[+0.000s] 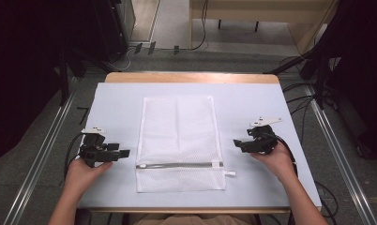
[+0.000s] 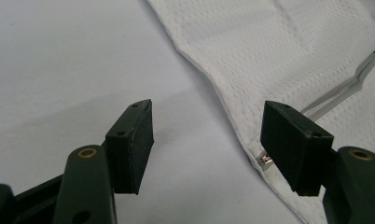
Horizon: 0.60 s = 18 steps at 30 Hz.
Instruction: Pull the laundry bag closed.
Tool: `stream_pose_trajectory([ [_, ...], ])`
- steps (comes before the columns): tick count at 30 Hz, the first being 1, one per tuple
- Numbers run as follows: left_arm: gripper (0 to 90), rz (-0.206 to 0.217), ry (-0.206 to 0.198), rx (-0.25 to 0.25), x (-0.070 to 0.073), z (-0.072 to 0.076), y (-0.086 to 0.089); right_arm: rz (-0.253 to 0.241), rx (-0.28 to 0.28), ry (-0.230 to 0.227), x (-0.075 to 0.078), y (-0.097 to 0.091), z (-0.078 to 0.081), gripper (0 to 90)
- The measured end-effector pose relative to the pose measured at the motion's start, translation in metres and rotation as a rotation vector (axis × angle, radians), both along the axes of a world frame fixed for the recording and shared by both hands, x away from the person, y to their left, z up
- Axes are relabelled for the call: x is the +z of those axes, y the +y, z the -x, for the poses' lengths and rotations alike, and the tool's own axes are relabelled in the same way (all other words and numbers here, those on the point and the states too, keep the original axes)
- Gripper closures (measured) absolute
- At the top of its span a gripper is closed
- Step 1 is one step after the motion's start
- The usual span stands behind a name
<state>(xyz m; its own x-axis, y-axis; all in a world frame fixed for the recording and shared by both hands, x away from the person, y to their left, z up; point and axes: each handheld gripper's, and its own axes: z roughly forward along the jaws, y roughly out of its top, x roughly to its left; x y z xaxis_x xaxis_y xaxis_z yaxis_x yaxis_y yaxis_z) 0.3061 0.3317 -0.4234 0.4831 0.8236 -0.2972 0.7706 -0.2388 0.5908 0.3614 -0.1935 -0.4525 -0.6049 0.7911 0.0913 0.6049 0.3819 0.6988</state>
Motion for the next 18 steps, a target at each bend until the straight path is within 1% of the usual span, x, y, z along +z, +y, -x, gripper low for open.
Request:
stream_pose_trajectory([
  [5, 35.0, -0.002, -0.014, 0.001, 0.0007, -0.0014, 0.0007, 0.002, 0.002, 0.002, 0.0002, 0.0009, 0.0015, 28.9],
  [9, 35.1, -0.003, -0.010, 0.001, 0.0005, -0.0024, -0.0005, 0.002, 0.005, 0.002, 0.0002, 0.0013, 0.0029, 29.7],
  [15, 35.5, -0.005, -0.024, -0.003, 0.0006, -0.0023, -0.0024, -0.005, 0.004, 0.005, 0.0026, 0.0023, 0.0061, 32.7],
  [18, 36.6, 0.004, -0.012, -0.006, 0.0008, -0.0032, -0.0027, -0.005, 0.005, 0.010, 0.0041, 0.0049, 0.0083, 33.6],
])
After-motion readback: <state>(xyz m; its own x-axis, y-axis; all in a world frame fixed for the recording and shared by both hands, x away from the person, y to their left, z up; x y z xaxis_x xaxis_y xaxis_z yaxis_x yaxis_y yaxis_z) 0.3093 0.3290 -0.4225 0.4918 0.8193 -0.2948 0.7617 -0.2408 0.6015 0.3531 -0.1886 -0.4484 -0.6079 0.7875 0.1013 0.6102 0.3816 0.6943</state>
